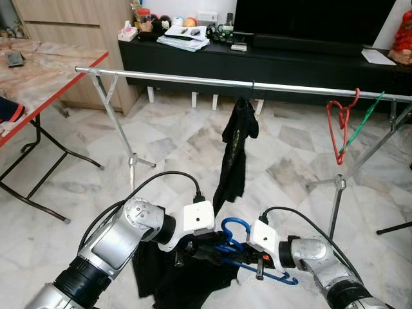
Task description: Hang hanger
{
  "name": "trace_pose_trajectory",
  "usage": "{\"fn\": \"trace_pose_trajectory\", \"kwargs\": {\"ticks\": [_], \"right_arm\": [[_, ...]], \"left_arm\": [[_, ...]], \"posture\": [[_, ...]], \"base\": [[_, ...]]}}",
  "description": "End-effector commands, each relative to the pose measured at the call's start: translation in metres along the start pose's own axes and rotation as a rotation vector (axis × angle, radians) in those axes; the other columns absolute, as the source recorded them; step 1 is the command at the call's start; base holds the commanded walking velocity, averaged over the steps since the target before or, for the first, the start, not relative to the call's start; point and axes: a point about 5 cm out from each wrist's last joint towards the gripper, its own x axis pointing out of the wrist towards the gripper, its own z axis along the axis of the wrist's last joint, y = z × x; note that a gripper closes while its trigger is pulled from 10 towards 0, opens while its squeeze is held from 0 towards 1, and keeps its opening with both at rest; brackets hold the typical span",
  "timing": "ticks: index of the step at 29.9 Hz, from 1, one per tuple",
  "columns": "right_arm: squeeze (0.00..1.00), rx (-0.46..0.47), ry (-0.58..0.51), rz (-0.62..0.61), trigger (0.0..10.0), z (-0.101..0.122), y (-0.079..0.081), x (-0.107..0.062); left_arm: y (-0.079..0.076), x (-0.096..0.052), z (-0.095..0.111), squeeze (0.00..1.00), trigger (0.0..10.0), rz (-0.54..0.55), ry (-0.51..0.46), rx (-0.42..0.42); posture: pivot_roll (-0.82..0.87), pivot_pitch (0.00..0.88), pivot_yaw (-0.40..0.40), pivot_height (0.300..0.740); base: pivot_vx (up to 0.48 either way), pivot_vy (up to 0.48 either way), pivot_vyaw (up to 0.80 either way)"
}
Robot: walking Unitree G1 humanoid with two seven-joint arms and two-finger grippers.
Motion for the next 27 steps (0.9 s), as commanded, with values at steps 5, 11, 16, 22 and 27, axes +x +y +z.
{"fn": "trace_pose_trajectory", "kwargs": {"ticks": [5, 11, 16, 22, 27], "right_arm": [[0.00, 0.017, -0.075, -0.187, 0.0, 0.011, -0.017, -0.006], [0.00, 0.047, -0.113, -0.277, 0.0, 0.013, -0.022, -0.006], [0.00, 0.057, -0.215, -0.380, 0.0, 0.029, -0.031, -0.005], [0.00, 0.077, -0.287, -0.422, 0.0, 0.039, -0.038, -0.009], [0.00, 0.076, -0.334, -0.421, 0.0, 0.049, -0.041, -0.009]], "left_arm": [[0.012, -0.020, 0.007, 1.00, 10.0, 0.153, -0.033, 0.011], [0.018, -0.029, 0.006, 1.00, 10.0, 0.317, -0.098, -0.022], [0.019, -0.024, -0.006, 0.00, 10.0, 0.540, -0.138, -0.044], [0.022, -0.026, -0.010, 0.00, 10.0, 0.722, -0.165, -0.059], [0.022, -0.021, -0.020, 0.00, 10.0, 0.866, -0.088, -0.009]], "posture": [[0.12, 0.107, -0.054, 0.740], [0.13, 0.098, -0.071, 0.740], [0.13, 0.081, -0.090, 0.740], [0.14, 0.066, -0.115, 0.740], [0.15, 0.055, -0.135, 0.740]], "base": [[0.000, 0.000, 0.00], [0.000, 0.000, 0.00], [0.000, 0.000, 0.00], [0.000, 0.000, 0.00], [0.000, 0.000, 0.00]]}}
